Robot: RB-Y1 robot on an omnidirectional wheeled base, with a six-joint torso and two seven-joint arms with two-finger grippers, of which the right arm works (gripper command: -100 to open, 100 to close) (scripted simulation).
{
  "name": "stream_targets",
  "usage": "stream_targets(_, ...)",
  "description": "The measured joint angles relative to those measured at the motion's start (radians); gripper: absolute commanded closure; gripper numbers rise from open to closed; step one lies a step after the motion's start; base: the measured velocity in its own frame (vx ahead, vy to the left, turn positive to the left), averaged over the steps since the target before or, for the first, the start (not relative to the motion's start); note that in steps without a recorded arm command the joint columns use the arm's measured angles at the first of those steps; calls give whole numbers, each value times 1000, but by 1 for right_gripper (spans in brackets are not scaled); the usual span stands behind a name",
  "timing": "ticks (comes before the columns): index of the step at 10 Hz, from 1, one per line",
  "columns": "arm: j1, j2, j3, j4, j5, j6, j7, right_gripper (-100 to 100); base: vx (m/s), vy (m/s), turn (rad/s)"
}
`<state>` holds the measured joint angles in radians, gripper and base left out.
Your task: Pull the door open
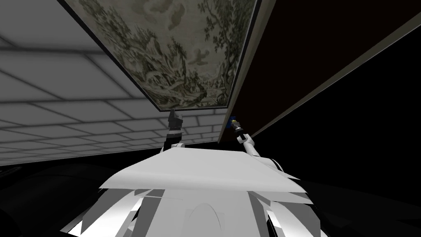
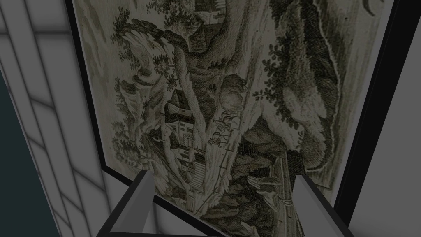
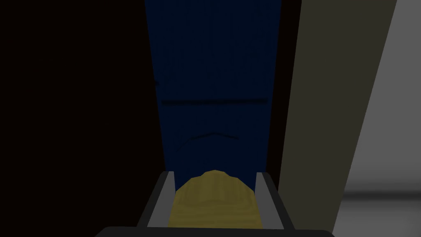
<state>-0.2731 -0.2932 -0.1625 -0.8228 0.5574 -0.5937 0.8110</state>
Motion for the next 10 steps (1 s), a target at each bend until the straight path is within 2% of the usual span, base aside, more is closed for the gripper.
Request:
stream_targets(3, 2, 1, 1, 1, 0, 0, 0, 100, -17, -13, 30)
stream_targets(10, 10, 0, 18, 3, -94, 11, -165, 100, -75, -67, 95)
